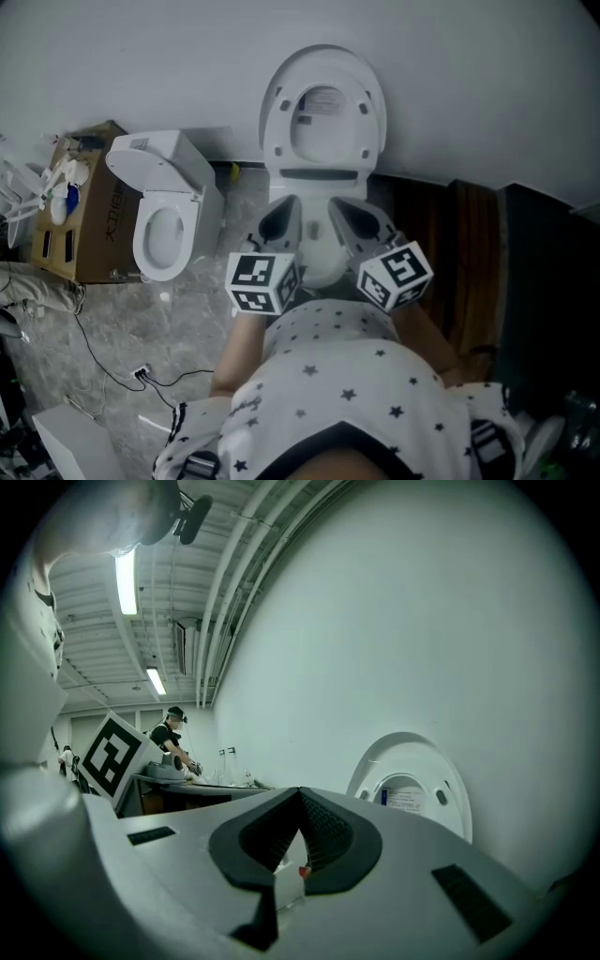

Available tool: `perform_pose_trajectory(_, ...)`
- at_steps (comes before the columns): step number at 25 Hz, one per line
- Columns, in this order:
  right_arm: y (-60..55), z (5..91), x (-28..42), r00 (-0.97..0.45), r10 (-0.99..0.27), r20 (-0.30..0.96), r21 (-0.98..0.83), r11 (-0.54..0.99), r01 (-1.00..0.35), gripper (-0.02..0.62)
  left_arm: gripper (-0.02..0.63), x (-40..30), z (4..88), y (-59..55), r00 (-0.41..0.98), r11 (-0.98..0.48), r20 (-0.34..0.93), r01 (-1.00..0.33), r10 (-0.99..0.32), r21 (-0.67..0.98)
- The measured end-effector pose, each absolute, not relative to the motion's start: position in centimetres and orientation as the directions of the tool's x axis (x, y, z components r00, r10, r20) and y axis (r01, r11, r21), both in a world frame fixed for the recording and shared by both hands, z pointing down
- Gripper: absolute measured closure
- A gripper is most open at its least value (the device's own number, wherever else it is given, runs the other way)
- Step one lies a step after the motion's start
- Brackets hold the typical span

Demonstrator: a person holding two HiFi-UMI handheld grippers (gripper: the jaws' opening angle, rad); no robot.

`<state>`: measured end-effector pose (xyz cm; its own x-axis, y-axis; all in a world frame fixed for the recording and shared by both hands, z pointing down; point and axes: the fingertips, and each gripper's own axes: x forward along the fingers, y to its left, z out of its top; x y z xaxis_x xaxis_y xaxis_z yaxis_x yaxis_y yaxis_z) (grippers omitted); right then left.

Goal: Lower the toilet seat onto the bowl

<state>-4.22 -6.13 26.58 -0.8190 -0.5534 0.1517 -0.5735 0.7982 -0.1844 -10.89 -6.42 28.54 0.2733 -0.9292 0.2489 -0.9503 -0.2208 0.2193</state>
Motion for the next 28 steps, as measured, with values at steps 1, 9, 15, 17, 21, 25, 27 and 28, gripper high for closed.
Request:
perform_pose_trajectory(1, -6.5, 26.7, -4.5, -0.816, -0.558, 0.153, -0.180, 0.796, -0.578, 0.591, 0.614, -11.2, 28.7, -6.9, 0.280, -0.228, 0.249, -0.949, -0.927, 0.219)
perform_pose_trajectory(9, -9.5, 27.4, -6.0, -0.781, -0.601, 0.171, -0.170, 0.763, -0.624, 0.591, 0.614, -13.0, 29.6, -10.2, 0.326, -0.272, 0.258, -0.936, -0.909, 0.222)
perform_pose_trajectory(15, -10.9, 27.9, -6.2, -0.751, -0.631, 0.197, -0.159, 0.735, -0.659, 0.591, 0.614, -14.2, 30.3, -11.9, 0.341, -0.281, 0.280, -0.931, -0.897, 0.234)
perform_pose_trajectory(17, -11.7, 28.1, -6.1, -0.742, -0.639, 0.201, -0.149, 0.729, -0.668, 0.591, 0.614, -14.6, 30.5, -12.7, 0.338, -0.278, 0.283, -0.932, -0.898, 0.232)
perform_pose_trajectory(21, -13.3, 28.2, -5.6, -0.732, -0.651, 0.202, -0.122, 0.725, -0.678, 0.591, 0.614, -14.8, 30.6, -14.3, 0.338, -0.281, 0.265, -0.932, -0.903, 0.231)
perform_pose_trajectory(25, -15.7, 28.2, -5.0, -0.726, -0.658, 0.197, -0.115, 0.720, -0.684, 0.591, 0.614, -14.7, 30.5, -16.0, 0.322, -0.264, 0.262, -0.936, -0.910, 0.232)
perform_pose_trajectory(27, -17.2, 28.3, -4.8, -0.726, -0.659, 0.197, -0.115, 0.720, -0.684, 0.591, 0.614, -14.7, 30.6, -17.2, 0.313, -0.255, 0.264, -0.939, -0.912, 0.231)
perform_pose_trajectory(28, -18.0, 28.3, -4.7, -0.725, -0.659, 0.199, -0.116, 0.719, -0.685, 0.591, 0.615, -14.8, 30.7, -17.8, 0.308, -0.250, 0.266, -0.941, -0.913, 0.230)
